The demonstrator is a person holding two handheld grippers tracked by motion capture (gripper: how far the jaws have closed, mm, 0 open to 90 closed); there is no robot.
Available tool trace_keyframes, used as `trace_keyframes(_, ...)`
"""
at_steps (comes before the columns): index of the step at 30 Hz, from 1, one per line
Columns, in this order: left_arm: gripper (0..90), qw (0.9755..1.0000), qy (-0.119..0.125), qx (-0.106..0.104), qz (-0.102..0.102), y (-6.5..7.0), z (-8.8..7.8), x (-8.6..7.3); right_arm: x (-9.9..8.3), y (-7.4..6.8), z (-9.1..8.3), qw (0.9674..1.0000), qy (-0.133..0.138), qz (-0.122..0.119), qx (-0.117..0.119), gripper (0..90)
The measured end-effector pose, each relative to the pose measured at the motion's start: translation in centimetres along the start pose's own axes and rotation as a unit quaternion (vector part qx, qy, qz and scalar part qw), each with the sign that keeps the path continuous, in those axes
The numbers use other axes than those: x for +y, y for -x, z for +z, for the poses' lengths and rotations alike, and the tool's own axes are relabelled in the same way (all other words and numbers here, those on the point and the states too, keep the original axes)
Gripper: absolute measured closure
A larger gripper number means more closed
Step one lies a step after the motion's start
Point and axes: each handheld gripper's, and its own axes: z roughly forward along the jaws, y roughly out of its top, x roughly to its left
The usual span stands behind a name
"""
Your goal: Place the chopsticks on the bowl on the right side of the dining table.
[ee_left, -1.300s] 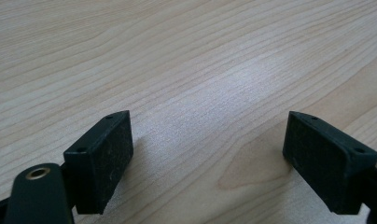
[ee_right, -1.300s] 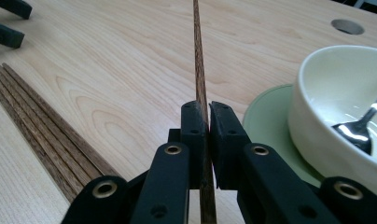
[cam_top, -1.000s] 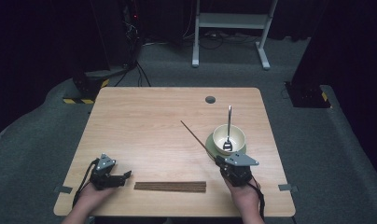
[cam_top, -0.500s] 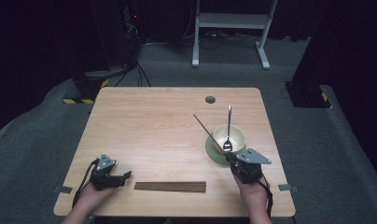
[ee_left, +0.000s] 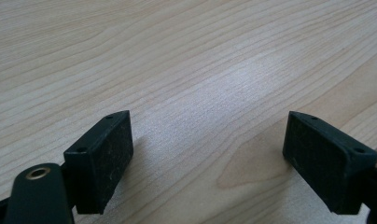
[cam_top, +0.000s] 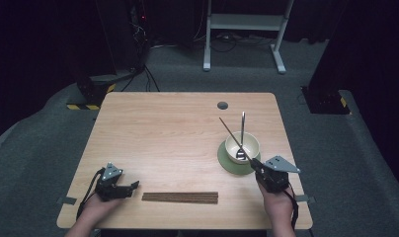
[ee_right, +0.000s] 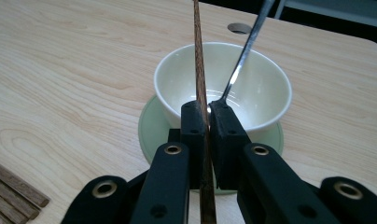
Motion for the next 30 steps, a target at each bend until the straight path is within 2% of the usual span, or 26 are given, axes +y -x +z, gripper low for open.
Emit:
trace_keyframes(2,16.1,1.0000,0.000,-0.001,0.000,0.0,0.0,0.0,-0.3,0.4,0.1,0.9999,-0.003,0.003,-0.009,84.6)
trace_keyframes(6,16.1,1.0000,0.000,0.000,0.000,0.0,0.0,0.0,-0.7,0.7,0.3,0.9999,-0.010,0.008,-0.010,84.6)
trace_keyframes(10,16.2,1.0000,0.000,-0.001,0.000,0.0,0.0,0.0,-0.7,0.5,0.6,0.9998,-0.015,-0.001,-0.011,84.6)
trace_keyframes(24,16.3,1.0000,0.000,0.001,-0.001,0.1,0.0,0.0,-0.5,0.5,1.4,0.9997,-0.021,0.003,-0.012,84.0)
trace_keyframes(26,16.4,1.0000,0.000,0.001,-0.001,0.1,0.0,0.0,-0.5,0.4,1.4,0.9997,-0.020,-0.005,-0.016,83.7)
trace_keyframes(30,16.5,1.0000,0.001,0.001,-0.001,0.1,-0.1,-0.1,-0.2,0.3,1.1,0.9997,-0.011,-0.004,-0.021,76.8)
